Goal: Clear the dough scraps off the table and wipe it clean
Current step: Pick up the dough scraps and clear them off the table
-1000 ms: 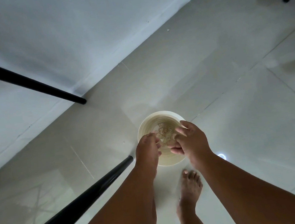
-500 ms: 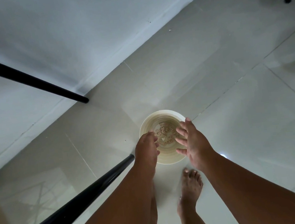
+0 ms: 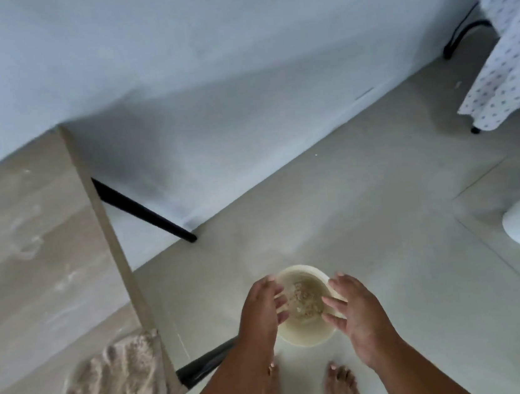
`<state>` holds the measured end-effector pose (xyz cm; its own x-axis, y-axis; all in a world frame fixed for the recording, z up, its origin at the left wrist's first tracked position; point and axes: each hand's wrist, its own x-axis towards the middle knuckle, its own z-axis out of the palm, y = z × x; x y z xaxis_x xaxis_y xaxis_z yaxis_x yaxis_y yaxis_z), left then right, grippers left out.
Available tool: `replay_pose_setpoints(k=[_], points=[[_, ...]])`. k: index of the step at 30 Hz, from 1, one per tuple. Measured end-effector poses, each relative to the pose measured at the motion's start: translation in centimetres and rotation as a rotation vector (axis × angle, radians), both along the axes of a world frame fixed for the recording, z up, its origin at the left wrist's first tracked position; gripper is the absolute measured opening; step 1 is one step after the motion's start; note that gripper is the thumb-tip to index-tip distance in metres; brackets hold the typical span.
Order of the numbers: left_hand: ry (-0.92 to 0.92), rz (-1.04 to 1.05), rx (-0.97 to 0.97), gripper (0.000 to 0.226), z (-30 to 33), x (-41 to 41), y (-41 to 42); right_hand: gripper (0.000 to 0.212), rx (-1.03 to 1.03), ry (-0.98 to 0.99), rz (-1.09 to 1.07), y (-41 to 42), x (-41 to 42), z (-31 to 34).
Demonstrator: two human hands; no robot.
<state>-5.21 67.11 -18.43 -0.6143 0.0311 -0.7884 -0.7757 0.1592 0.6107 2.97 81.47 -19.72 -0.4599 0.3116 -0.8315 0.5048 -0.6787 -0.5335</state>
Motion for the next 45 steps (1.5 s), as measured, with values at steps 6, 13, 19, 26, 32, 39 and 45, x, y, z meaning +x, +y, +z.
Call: replay_pose_setpoints(k=[6, 13, 19, 26, 32, 39, 45], points=[[-0.006, 0.05, 0.023, 0.03, 10.2, 0.0, -3.9, 0.02, 0.007, 0.103, 0.032, -1.5, -1.4, 8.4], [0.138, 0.223, 0.126, 0.017, 18.3, 0.4, -10.7, 0.017, 0.11, 0.212, 0.279, -7.4, -3.8, 16.9], [0.292, 0.303, 0.154, 0.018, 21.6, 1.4, -20.6, 0.014, 0.19, 0.295, 0.477, -15.2, -5.8, 20.4], [0.36, 0.45, 0.014, 0.02, 22.4, 5.6, -36.6, 0.011, 0.357, 0.368, 0.723, -27.5, -5.4, 21.0], [0.375, 0.597, -0.07, 0.016, 21.9, 10.3, -49.8, 0.015, 0.591, 0.433, 0.957, -38.1, -4.1, 20.9], [0.368, 0.633, -0.151, 0.012, 19.8, 13.6, -61.1, 0.037, 0.831, 0.502, 1.195, -48.6, -4.5, 21.5], [0.348, 0.636, -0.236, 0.008, 18.8, 14.0, -66.3, 0.043, 0.828, 0.525, 1.336, -55.2, -5.5, 21.1]])
